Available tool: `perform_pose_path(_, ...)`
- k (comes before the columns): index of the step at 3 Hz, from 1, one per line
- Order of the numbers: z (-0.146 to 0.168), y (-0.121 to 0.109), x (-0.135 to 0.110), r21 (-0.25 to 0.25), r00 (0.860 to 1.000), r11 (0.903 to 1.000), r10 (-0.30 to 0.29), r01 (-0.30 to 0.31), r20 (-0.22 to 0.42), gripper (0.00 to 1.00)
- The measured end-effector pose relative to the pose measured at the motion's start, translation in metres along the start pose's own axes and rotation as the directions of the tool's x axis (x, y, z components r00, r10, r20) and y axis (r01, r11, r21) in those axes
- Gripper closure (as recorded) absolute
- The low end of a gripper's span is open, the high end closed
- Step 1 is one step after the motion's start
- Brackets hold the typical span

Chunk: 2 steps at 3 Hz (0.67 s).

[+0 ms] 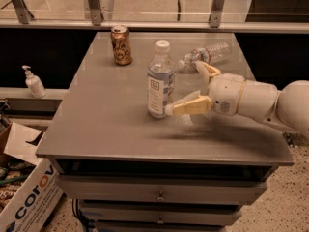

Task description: Place blue plastic bottle upright

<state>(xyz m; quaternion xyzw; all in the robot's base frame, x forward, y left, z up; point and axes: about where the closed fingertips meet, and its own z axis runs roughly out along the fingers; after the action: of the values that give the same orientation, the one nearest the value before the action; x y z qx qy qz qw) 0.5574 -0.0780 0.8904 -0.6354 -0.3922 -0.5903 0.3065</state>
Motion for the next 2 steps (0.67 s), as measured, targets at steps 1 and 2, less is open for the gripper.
perform_pose_path(1,-0.038,0.021,0.001,-0.031,1.0,0.9994,-0.017,0.017,0.011,0.0)
perform_pose_path(2,-0.069,0.034,0.002,-0.066,1.0,0.9978,0.01,-0.01,-0.009,0.0)
